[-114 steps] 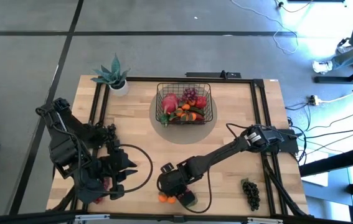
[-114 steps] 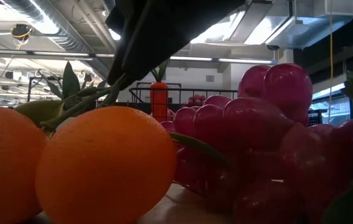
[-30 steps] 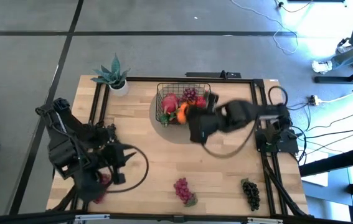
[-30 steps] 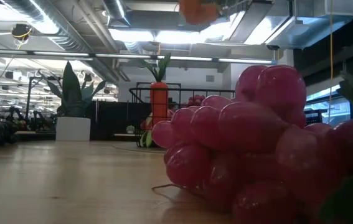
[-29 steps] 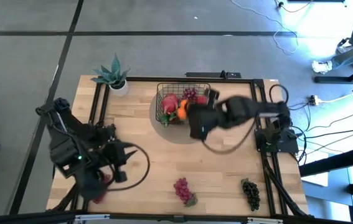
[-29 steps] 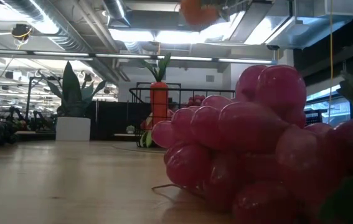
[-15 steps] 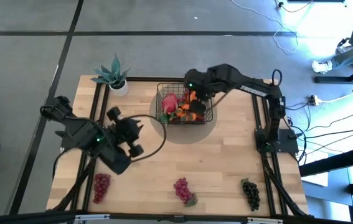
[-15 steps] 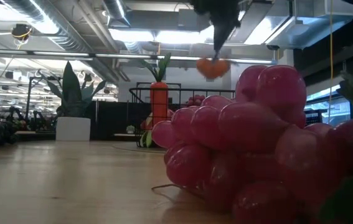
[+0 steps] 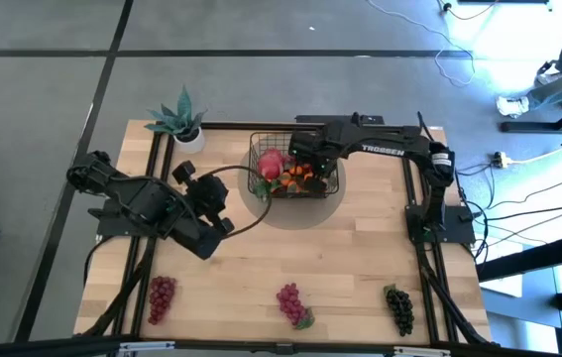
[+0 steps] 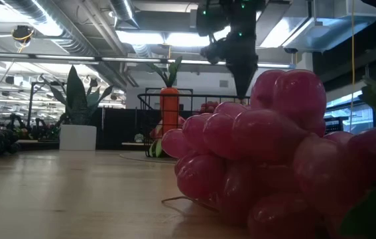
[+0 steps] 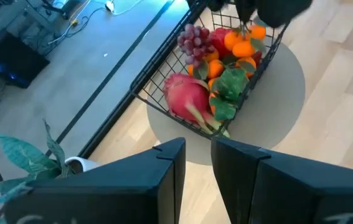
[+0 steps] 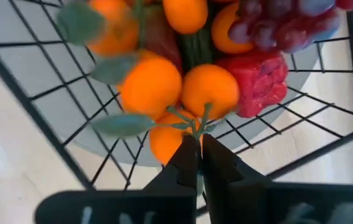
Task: Build produce basket
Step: Put the tangerine into the black wire basket, then put the right black grapes into the black wire basket
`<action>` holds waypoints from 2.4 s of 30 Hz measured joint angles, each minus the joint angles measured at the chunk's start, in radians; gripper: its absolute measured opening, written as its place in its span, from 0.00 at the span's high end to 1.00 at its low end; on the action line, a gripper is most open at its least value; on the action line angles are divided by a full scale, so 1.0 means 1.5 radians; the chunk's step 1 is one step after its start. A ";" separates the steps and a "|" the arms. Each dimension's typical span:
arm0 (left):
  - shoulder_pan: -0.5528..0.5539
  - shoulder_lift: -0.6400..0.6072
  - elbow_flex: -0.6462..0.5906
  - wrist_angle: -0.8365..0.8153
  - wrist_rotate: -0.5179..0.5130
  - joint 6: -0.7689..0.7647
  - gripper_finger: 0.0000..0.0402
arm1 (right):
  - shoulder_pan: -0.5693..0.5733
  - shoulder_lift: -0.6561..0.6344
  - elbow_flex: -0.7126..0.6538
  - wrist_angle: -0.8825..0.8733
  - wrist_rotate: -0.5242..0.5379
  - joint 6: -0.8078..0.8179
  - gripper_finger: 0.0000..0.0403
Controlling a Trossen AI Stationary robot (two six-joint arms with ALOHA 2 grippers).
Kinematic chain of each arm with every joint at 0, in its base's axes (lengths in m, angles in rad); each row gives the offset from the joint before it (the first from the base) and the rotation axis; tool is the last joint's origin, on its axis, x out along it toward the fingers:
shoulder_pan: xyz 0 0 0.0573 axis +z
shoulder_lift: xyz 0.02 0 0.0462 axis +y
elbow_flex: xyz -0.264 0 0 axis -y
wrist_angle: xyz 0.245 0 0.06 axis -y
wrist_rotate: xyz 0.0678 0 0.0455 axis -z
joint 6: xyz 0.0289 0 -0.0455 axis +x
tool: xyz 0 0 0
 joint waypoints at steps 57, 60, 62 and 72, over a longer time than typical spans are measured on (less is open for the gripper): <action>-0.016 -0.011 0.000 -0.011 0.209 -0.201 0.83 | 0.106 -0.007 0.294 -0.094 -0.006 -0.120 0.70; -0.039 -0.019 0.000 -0.012 0.210 -0.215 0.83 | 0.149 -0.007 0.324 -0.146 -0.015 -0.115 0.70; -0.059 -0.021 0.000 -0.011 0.211 -0.221 0.83 | 0.182 -0.007 0.333 -0.164 -0.039 -0.107 0.70; -0.137 -0.026 0.000 -0.011 0.202 -0.232 0.83 | 0.370 -0.013 0.335 -0.154 -0.117 0.096 0.70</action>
